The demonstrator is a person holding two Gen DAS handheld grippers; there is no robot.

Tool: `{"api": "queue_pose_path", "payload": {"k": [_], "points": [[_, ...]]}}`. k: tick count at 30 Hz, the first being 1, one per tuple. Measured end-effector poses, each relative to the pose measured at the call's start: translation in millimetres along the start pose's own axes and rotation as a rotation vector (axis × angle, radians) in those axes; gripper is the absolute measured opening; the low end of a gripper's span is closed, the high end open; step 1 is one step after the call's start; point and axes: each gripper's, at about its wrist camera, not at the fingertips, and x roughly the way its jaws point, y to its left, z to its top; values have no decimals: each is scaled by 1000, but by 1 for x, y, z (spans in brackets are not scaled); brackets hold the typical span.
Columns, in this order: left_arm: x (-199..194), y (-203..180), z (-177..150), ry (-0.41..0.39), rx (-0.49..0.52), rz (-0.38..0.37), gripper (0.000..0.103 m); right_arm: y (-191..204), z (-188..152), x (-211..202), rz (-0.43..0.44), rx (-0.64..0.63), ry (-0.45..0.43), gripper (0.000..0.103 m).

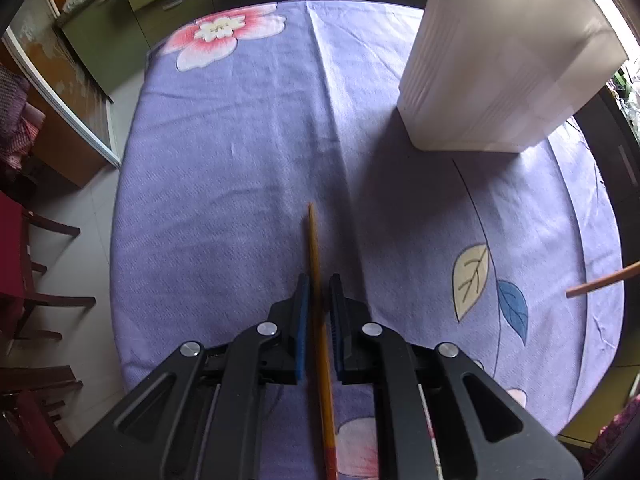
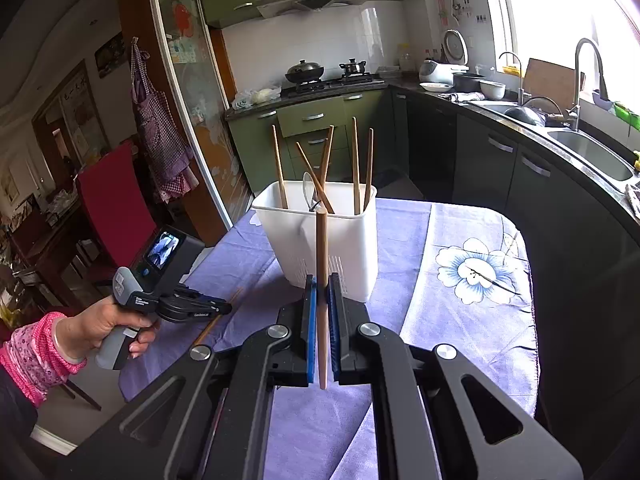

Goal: Organize utensils
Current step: 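Lift the chopstick over the caddy with the left tool while the right tool carries its chopstick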

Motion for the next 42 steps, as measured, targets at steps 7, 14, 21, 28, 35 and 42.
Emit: {"api": "queue_pose_path", "payload": {"k": [7,14,21,28,35,42], "points": [[-10,0,-3,-36,-5,-10,5,2,1,2,9,2,-3,6],[-77,-4,-17,-184,26,-45,5,3,4,-3,7,-7,-17,6],[-141,-14,-40,-327,69,-64,5,10,6,-7,6,-19,-26,6],[-168,-20,-48,-381,88,-84,5,15,11,-18,-3,-37,-48,6],[-176,-28,-35,-398,93,-105,5,15,18,-28,-18,-50,-65,6],[-205,-38,-5,-436,107,-139,5,10,37,-39,-39,-54,-86,6]]}}
